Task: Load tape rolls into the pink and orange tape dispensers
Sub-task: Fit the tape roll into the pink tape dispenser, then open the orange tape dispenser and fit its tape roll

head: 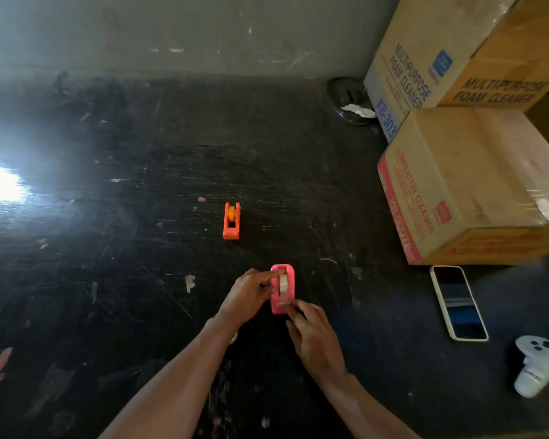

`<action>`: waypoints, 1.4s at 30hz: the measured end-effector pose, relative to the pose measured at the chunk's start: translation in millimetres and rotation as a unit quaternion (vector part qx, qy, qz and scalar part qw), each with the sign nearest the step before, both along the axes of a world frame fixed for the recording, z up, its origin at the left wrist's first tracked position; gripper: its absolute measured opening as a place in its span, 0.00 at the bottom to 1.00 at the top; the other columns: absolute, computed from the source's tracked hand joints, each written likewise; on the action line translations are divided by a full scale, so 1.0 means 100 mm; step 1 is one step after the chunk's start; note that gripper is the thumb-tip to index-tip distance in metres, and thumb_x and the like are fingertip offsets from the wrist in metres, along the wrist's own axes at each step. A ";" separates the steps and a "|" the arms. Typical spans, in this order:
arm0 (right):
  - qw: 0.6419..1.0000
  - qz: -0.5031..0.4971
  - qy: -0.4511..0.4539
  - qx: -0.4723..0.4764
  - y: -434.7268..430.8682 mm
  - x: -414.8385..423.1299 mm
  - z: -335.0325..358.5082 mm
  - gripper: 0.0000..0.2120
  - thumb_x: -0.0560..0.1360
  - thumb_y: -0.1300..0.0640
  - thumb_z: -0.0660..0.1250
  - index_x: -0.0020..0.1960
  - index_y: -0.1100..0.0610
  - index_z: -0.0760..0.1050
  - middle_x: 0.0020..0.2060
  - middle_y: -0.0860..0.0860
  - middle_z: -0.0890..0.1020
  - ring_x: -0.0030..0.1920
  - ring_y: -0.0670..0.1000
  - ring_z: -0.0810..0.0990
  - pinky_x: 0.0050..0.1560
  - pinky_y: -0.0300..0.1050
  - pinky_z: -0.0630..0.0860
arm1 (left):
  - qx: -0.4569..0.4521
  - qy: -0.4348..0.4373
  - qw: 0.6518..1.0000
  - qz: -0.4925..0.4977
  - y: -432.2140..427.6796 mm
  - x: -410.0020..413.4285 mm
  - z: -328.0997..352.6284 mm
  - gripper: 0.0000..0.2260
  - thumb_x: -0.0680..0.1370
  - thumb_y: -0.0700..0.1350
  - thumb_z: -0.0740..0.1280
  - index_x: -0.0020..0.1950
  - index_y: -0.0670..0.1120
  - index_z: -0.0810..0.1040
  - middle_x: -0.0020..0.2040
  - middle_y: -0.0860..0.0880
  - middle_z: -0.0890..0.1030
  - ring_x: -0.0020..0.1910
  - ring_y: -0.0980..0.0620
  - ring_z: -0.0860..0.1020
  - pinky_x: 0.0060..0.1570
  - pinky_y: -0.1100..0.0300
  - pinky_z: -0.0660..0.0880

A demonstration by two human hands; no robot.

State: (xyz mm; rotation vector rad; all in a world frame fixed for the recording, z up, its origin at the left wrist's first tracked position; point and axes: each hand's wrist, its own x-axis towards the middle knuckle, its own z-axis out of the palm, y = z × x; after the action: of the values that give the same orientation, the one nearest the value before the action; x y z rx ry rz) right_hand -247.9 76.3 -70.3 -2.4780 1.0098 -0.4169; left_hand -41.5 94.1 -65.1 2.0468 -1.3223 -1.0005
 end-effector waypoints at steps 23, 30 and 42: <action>0.939 -0.276 -0.005 0.206 0.04 0.63 0.12 0.36 0.73 0.48 0.78 0.75 0.57 0.67 0.68 0.54 0.74 0.69 0.52 0.73 0.67 0.44 0.73 | 0.014 -0.104 0.973 0.203 0.36 0.36 0.05 0.24 0.81 0.47 0.70 0.77 0.50 0.71 0.67 0.45 0.76 0.64 0.48 0.78 0.62 0.51 0.79; 0.936 -0.296 -0.011 0.189 -0.10 0.70 0.11 0.33 0.72 0.47 0.78 0.72 0.56 0.71 0.63 0.52 0.76 0.62 0.49 0.76 0.56 0.35 0.70 | 0.080 -0.234 0.965 0.092 0.32 0.50 -0.09 0.42 0.79 0.63 0.66 0.84 0.43 0.52 0.84 0.42 0.55 0.83 0.42 0.52 0.80 0.47 0.56; 0.911 -0.376 -0.035 0.164 -1.03 1.35 0.07 0.33 0.70 0.49 0.80 0.69 0.59 0.73 0.64 0.57 0.76 0.64 0.55 0.77 0.58 0.46 0.78 | 0.089 -0.242 0.965 0.052 0.30 0.63 -0.15 0.47 0.78 0.71 0.58 0.84 0.44 0.44 0.85 0.44 0.45 0.84 0.46 0.44 0.80 0.51 0.45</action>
State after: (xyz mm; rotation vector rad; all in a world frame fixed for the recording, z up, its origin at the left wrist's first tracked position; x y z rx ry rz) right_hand -113.1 -26.9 -63.8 -1.6910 1.8196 -0.5038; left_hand 21.7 123.6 -79.7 2.5854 -1.3714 -0.6073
